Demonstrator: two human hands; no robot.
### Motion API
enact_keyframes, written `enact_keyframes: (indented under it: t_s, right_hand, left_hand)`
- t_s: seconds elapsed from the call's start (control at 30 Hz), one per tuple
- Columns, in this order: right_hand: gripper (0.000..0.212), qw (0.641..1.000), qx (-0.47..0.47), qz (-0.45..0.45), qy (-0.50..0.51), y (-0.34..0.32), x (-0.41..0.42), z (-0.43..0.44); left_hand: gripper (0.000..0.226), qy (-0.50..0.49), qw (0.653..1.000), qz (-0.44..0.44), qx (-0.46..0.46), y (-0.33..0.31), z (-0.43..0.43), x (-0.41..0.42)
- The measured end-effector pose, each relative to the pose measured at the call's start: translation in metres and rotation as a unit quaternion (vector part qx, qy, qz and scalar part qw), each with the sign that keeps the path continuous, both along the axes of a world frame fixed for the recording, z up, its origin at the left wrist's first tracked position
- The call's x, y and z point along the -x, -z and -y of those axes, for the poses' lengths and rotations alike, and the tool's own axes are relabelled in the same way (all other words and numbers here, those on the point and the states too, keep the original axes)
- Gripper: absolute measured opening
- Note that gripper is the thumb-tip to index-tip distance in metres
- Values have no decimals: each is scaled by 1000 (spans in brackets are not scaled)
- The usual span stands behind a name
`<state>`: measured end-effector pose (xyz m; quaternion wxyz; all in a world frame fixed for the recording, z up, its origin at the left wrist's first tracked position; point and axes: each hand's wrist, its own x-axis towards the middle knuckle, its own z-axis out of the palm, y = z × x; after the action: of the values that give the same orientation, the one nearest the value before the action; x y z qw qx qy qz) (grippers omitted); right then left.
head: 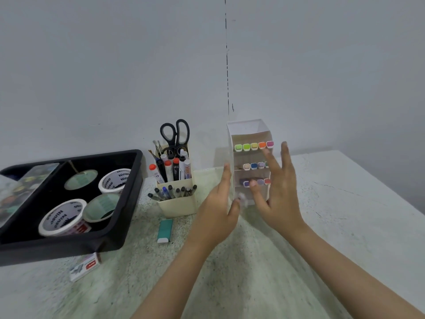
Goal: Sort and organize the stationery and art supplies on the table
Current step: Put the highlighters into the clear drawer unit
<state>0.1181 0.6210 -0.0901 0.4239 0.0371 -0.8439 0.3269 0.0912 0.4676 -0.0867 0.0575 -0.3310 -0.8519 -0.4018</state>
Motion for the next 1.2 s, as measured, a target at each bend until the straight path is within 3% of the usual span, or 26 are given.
enact_keyframes:
  t_s: [0.07,0.17,0.37,0.53,0.7,0.87,1.07,1.2]
  right_hand:
    - [45,995,-67,-67,33,8,-8,13]
    - [31,991,-110,-44,-61,23,-19,43]
    - [41,947,-196,153,-205,56,-10,88]
    - [48,912,-235,230,-245,56,0,117]
    - [47,882,-299,279,-234,55,10,135]
    - [33,904,-236,258,-248,56,10,140]
    - [4,928,-128,245,-248,63,3,131]
    - [20,931,-42,258,-255,62,-6,118]
  left_hand:
    - [50,-32,998,-57,-20,13,19,-4]
    - [25,-103,988,-104,-48,34,57,-13]
    - [18,-260,962,-79,-3,57,139,-36]
    - [27,-377,917,-105,76,63,187,-35]
    - [26,-478,871,-81,74,65,205,-37]
    - [41,-488,867,-10,100,71,219,-36]
    - [37,-430,902,17,40,69,218,-39]
    - [33,-353,935,18,37,66,201,-48]
